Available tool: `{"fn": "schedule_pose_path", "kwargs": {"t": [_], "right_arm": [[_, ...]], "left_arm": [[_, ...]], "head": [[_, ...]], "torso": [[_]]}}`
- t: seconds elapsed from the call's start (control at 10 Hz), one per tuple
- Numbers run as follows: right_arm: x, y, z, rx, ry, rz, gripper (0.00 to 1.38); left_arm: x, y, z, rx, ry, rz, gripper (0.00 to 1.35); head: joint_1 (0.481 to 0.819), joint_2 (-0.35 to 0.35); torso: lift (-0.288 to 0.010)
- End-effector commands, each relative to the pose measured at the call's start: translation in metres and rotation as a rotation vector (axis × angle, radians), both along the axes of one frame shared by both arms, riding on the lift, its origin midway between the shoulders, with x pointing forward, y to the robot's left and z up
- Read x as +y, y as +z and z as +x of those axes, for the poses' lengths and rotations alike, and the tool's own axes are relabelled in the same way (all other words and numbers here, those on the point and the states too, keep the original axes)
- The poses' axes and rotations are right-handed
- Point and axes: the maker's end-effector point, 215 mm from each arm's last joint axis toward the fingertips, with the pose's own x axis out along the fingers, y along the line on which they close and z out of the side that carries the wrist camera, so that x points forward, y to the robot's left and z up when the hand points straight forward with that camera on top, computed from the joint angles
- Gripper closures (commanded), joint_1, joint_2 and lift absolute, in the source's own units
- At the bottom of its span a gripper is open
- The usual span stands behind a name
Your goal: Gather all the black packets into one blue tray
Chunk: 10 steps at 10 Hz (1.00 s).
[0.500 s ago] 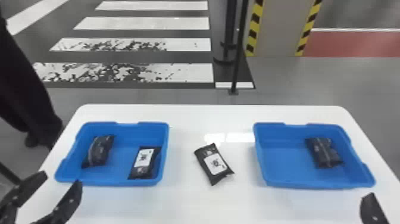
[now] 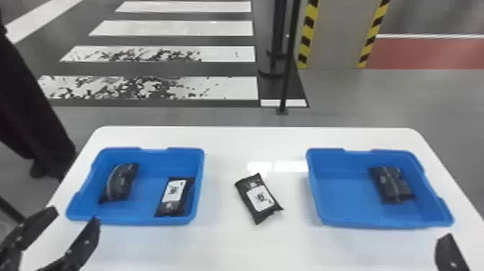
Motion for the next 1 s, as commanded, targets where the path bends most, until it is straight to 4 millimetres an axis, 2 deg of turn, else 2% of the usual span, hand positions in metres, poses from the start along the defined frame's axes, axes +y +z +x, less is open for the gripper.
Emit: {"fn": "schedule_pose_path", "kwargs": {"t": [0.0, 0.3, 0.5, 0.6, 0.8, 0.9], "right_arm": [[-0.001, 0.0, 0.0, 0.0, -0.002, 0.003, 0.15], [0.0, -0.002, 0.0, 0.005, -0.001, 0.006, 0.15], [0.001, -0.001, 0.002, 0.002, 0.0, 0.01, 0.15], [0.001, -0.002, 0.001, 0.005, 0.0, 0.01, 0.15], [0.002, -0.002, 0.002, 0.002, 0.001, 0.012, 0.15], [0.001, -0.003, 0.002, 0.004, -0.001, 0.016, 0.15]], "left_arm": [[-0.001, -0.004, 0.002, 0.013, 0.002, 0.006, 0.42], [-0.024, -0.018, 0.03, 0.058, -0.027, 0.006, 0.42], [-0.03, -0.025, 0.062, 0.074, -0.032, 0.039, 0.42], [-0.041, -0.033, 0.081, 0.08, -0.056, 0.027, 0.42], [-0.085, -0.045, 0.123, 0.08, -0.143, -0.011, 0.42], [-0.112, -0.053, 0.142, 0.091, -0.195, -0.027, 0.42]], "head": [[0.695, 0.013], [0.695, -0.009], [0.695, -0.03], [0.695, -0.035], [0.695, -0.056], [0.695, -0.089]], "torso": [[-0.11], [-0.11], [-0.11], [-0.11], [-0.11], [-0.11]]}}
